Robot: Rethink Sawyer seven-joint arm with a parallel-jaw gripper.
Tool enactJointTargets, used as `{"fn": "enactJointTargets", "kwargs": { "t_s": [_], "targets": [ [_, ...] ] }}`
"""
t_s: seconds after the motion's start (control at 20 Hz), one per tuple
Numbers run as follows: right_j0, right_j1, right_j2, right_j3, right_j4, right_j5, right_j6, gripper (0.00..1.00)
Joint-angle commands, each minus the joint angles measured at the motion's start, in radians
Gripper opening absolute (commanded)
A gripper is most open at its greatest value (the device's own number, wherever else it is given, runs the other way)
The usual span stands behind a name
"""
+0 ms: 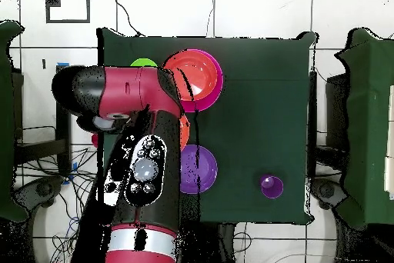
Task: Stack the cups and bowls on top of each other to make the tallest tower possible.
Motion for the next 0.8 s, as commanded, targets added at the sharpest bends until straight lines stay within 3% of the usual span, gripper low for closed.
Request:
{"fn": "enactJointTargets", "kwargs": {
  "t_s": [0.05, 0.4, 0.8],
  "targets": [
    [0.003, 0.056, 0.036, -0.086, -0.097, 0.101, 0.049, 0.0],
    [-0.011, 0.07, 0.042, -0.134, -0.135, 0.133, 0.006, 0.0],
    [-0.049, 0.109, 0.046, -0.275, -0.231, 0.269, -0.108, 0.0]
  ]
}}
